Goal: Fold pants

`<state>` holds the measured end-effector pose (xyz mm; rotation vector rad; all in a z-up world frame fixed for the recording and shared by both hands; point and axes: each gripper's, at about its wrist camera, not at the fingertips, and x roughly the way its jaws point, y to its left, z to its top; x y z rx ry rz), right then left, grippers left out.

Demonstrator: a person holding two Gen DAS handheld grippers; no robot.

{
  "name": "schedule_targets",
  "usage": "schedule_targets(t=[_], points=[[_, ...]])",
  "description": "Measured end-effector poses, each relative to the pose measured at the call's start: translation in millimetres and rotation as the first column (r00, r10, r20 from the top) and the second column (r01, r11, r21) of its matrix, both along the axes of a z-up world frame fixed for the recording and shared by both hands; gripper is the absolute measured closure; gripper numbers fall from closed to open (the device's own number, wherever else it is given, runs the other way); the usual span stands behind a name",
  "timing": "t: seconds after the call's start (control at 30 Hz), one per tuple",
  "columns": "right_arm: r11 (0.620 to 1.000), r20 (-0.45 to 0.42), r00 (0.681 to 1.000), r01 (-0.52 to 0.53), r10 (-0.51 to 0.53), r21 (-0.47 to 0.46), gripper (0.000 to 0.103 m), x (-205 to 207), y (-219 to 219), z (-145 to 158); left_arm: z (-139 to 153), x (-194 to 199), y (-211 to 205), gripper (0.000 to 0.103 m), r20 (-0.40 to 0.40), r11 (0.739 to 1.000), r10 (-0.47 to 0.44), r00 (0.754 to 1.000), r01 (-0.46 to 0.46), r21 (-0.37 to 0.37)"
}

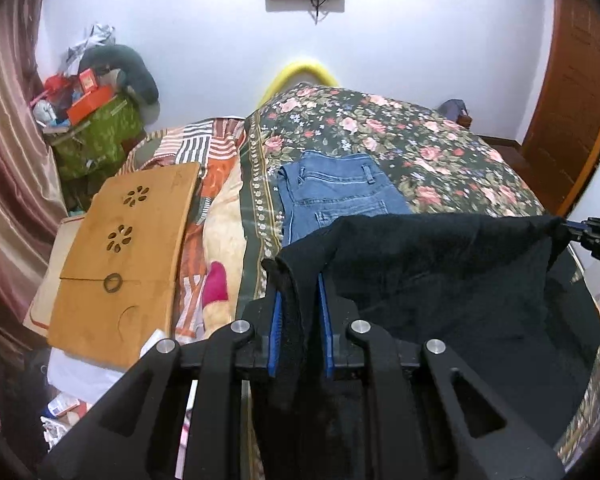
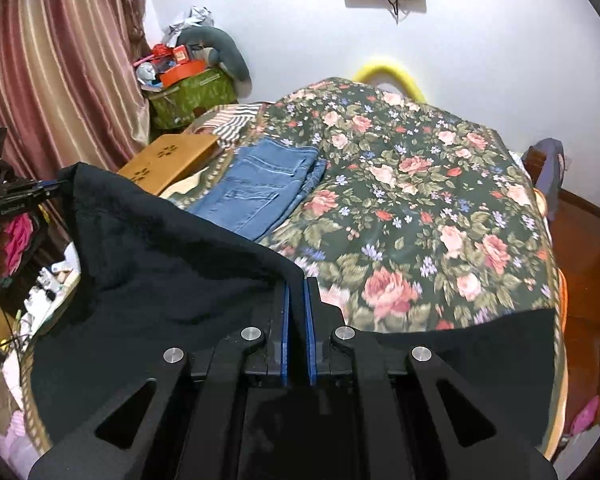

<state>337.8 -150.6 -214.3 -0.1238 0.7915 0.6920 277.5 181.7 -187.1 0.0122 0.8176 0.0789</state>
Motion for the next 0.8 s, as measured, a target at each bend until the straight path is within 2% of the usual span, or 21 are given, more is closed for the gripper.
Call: schedule_targets(t=[0.2, 0.37, 0.67, 0.8], points=[[1.0, -0.002, 1.0, -0.005, 0.005, 0.01, 0.098, -57, -11, 10, 3, -58, -12, 0.09, 0.009, 1.0, -0.015, 1.0, 0.015, 0.028], [0.999, -0.01, 0.999, -0.034, 0.034, 0.0, 0.098, -103, -13, 6, -3, -106, -12, 0.092, -0.001, 1.0, 0.002, 1.0, -0.002, 0.007], [0.998, -0.073, 0.996, -0.059, 0.058, -0.02, 0.098, -164, -11, -30, -46, -169, -8, 0.094, -0.08, 0.997, 0.067, 0.995, -0.069, -0.022], [0.998, -0.118, 0.992, -0.049, 0.045, -0.026, 0.098, -173, -10, -54, -69, -185, -13, 0.096, -0.123, 0.997, 0.08, 0.989, -0.082, -0.011]])
